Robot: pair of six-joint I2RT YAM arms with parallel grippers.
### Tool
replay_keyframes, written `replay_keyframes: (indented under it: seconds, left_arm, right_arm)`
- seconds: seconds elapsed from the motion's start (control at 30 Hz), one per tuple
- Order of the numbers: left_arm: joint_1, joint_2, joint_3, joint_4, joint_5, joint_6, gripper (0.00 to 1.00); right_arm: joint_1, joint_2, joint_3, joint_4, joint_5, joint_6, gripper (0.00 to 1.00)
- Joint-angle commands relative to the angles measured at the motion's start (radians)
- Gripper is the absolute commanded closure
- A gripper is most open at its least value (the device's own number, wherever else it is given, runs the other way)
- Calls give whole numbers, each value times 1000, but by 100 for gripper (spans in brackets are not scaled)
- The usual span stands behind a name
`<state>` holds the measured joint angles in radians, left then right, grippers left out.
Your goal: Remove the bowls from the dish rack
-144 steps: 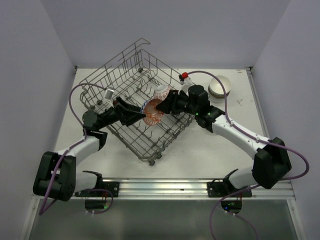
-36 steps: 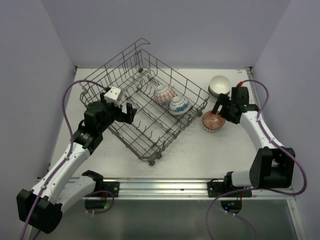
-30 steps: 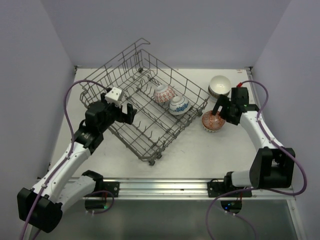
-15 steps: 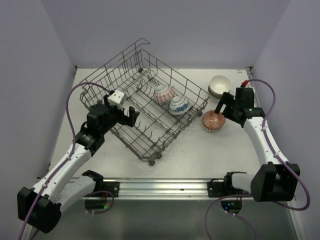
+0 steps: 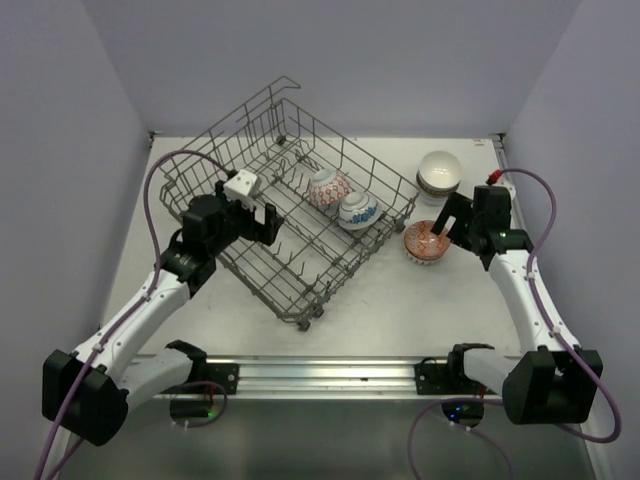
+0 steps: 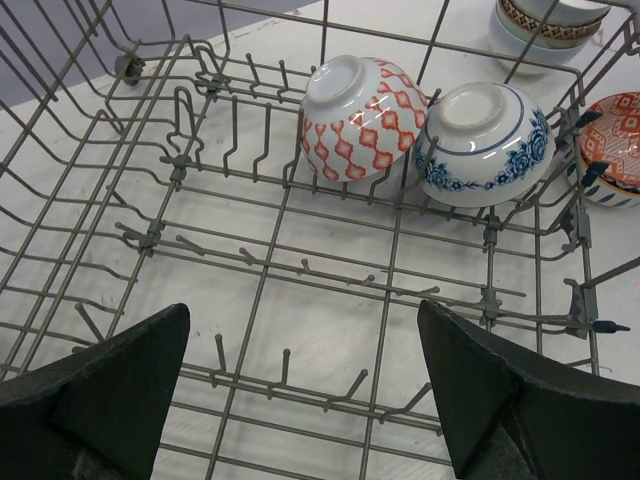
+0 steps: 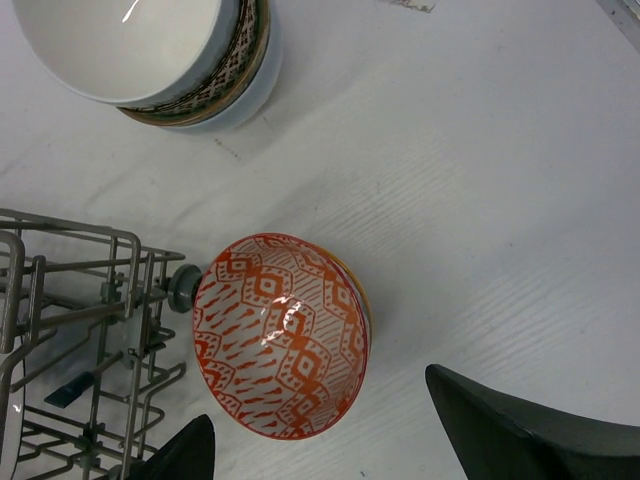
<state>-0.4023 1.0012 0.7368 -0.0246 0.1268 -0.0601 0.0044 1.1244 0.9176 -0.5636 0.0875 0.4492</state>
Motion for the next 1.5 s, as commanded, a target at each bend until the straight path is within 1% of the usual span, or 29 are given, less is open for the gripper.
replay_keyframes:
  seconds: [0.0,0.07,0.1,0.17,0.2,0.23,0.27,0.3,0.37,0.43,0.47,0.5,0.57,0.7,0.8,0.83,0.87,1.07,1.27,1.4,1.47]
  left_arm:
    - [-7,80,158,55,20,3,0]
    - [-7,164,219,54,33,6,0]
    - [-7,195,275,54,48,6,0]
    - [-7,275,331,63,68,0,0]
    - [-7,301,352,69,82,-7,0]
    - [-6,325,395,74,88,-9,0]
    - [-6,367,410,81,96,-10,0]
    - [-7,384,427,84,108,-14,0]
    - [-7,425,450,101,123,-14,0]
    - [-7,444,444,106,146,-9,0]
    - [-6,444,434,110,152,-7,0]
    - [-7,444,421,115,160,0,0]
    - [-7,418,351,152,154,8,0]
    - [-7,372,260,190,129,28,0]
    - [-30,355,254,172,88,55,0]
    - [-38,352,259,167,80,55,0]
    - [-47,347,262,160,74,87,0]
    - [-66,323,256,157,54,98,0]
    - [-69,310,253,155,43,103,0]
    - [-70,309,250,157,43,102,0]
    - [-72,313,250,157,43,101,0]
  right_arm:
    - [-1,-28,-8,41,17,19,7]
    - [-1,-37,-10,41,21,17,9]
    - [-1,-49,-17,42,27,16,12]
    - [-1,-55,-26,42,46,16,21]
    - [-1,-57,-36,42,70,17,37]
    - [-1,-46,-39,42,80,19,46]
    - [-1,-37,-40,39,90,23,52]
    - [-1,-23,-40,36,93,25,64]
    - [-1,11,-36,24,87,26,75]
    - [0,25,-36,22,90,28,81]
    - [-29,34,-39,21,95,29,85]
    - [-29,35,-39,21,101,31,87]
    - [-30,46,-39,22,109,31,92]
    - [-30,78,-42,27,120,32,97]
    - [-32,119,-40,31,109,34,100]
    - [-32,126,-42,36,106,34,100]
    - [-32,132,-45,44,100,34,100]
    - [-32,137,-68,67,77,31,100]
    - [-32,72,-49,53,100,20,100]
    - [-32,31,-60,83,57,10,100]
    - [-32,44,-62,80,43,9,100]
